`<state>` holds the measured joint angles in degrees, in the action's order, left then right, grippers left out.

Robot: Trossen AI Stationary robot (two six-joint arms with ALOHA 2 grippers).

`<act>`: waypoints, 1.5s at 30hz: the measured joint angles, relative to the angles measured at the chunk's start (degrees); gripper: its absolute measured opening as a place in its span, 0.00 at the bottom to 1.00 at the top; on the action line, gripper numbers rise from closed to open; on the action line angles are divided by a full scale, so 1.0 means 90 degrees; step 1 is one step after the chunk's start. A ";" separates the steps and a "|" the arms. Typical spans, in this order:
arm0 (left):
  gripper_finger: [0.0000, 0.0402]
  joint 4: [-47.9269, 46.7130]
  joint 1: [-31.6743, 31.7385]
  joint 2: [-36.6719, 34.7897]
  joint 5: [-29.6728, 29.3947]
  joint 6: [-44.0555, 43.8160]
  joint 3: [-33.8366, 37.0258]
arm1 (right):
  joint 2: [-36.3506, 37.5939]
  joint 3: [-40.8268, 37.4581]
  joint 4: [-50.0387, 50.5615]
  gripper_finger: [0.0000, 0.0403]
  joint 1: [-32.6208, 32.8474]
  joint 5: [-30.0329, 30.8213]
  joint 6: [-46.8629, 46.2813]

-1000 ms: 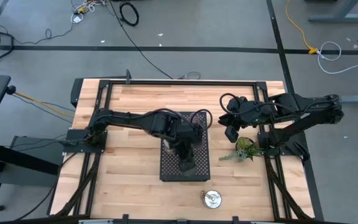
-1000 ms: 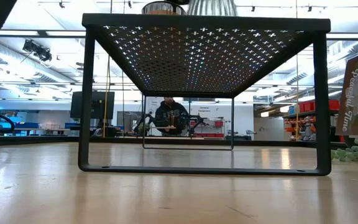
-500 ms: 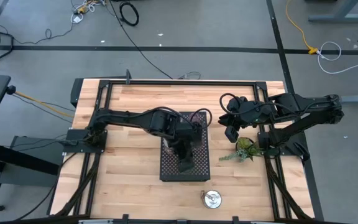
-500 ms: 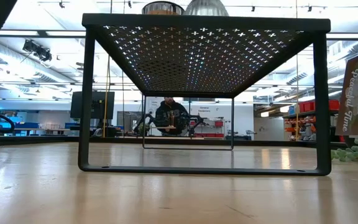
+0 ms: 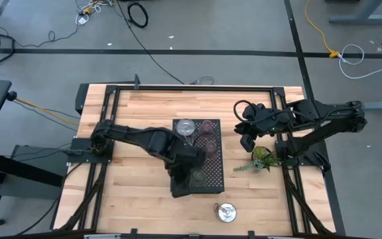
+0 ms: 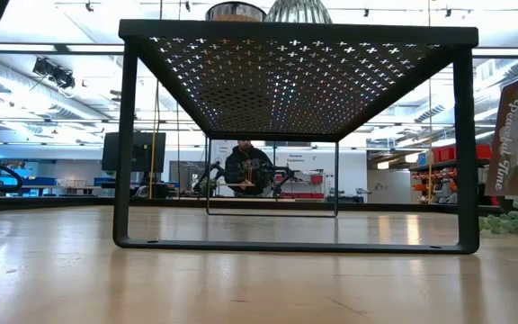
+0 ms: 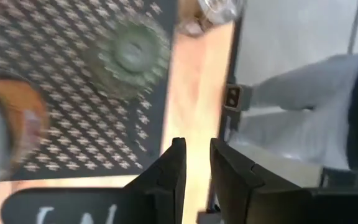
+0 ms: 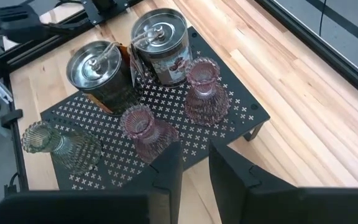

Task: Pick & Place candle stick holders
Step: Put the green glass candle holder on the shelf, then put the brown scented candle on the shelf

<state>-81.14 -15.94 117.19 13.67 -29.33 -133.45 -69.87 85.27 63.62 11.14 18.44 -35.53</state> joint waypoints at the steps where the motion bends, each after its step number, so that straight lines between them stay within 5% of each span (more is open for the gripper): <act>1: 0.18 0.0021 0.0033 0.0000 -0.0031 0.0032 0.0000 | 0.0002 0.0001 0.0000 0.20 0.0002 0.0000 0.0001; 32: 0.18 0.1071 0.0505 0.0707 0.0115 0.0353 0.0000 | 0.0002 0.0000 0.0351 0.20 0.0211 -0.0151 -0.0357; 45: 0.18 0.0595 0.0503 0.0128 -0.0147 0.0338 -0.0134 | 0.0006 -0.0017 0.0699 0.20 0.0957 -0.0176 -0.1904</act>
<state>-75.78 -11.41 118.34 12.34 -26.29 -134.65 -69.81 85.12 69.91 19.75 16.85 -52.66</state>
